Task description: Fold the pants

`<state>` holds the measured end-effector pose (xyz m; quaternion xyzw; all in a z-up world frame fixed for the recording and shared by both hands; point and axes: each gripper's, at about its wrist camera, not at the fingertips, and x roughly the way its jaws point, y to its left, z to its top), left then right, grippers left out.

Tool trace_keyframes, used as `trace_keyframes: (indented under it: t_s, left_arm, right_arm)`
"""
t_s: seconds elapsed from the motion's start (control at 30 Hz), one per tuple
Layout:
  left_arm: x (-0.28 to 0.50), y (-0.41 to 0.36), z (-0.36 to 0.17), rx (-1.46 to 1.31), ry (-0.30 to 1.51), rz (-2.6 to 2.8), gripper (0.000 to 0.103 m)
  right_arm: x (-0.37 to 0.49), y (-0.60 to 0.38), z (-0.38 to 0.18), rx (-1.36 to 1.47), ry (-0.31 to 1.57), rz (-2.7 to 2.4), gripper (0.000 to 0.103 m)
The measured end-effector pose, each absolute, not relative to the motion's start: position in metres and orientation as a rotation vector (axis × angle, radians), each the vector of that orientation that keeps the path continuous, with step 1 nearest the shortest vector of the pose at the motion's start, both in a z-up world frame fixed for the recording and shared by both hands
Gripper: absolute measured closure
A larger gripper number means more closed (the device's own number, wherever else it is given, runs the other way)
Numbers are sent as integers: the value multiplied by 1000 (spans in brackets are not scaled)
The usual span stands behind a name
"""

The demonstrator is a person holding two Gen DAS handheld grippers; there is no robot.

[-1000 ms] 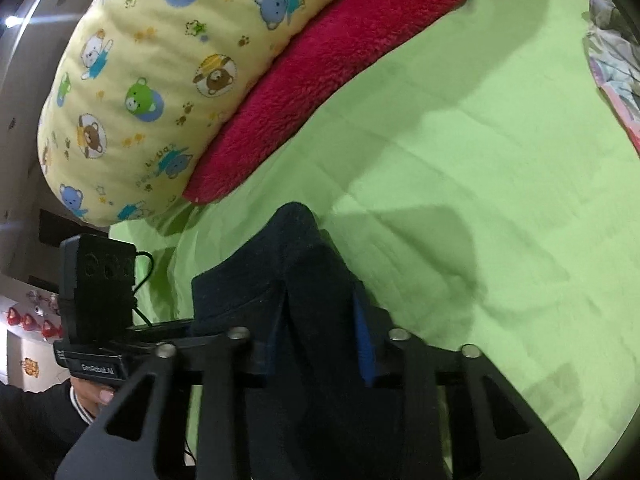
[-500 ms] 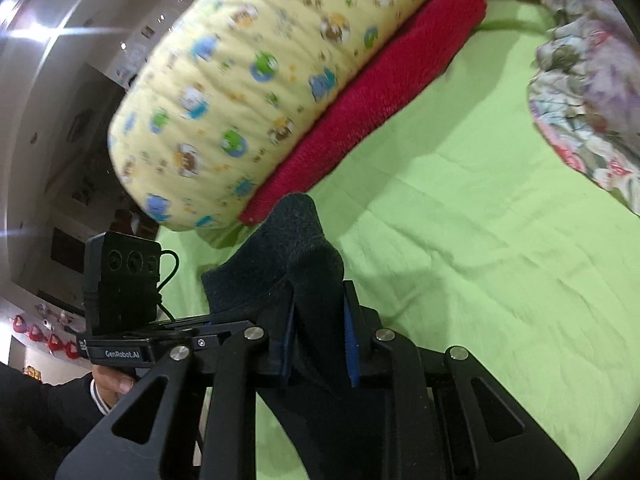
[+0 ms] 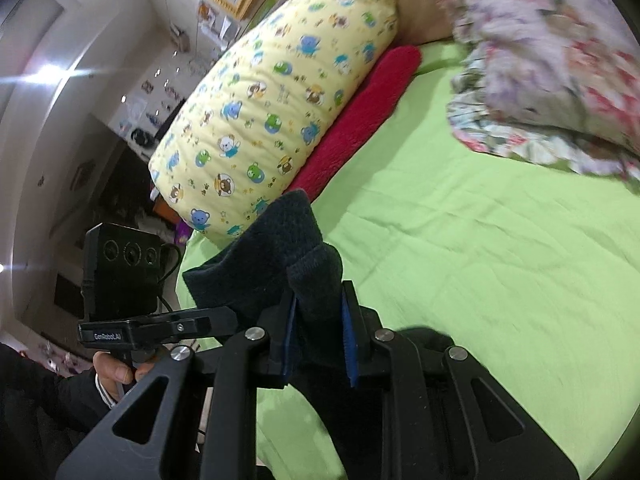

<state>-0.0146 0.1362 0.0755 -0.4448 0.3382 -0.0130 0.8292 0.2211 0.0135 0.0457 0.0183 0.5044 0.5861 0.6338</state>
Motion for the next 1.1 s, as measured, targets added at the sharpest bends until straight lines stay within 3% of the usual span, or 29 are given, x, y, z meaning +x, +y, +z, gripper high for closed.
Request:
trace_keyframes:
  t_s: [0.7, 1.1]
  left_arm:
    - [59, -20, 74, -733, 944, -378, 67]
    - [77, -66, 65, -684, 1027, -476, 67]
  right_arm:
    - [197, -167, 23, 319, 1063, 1047, 82]
    - [178, -222, 14, 396, 1045, 945, 83]
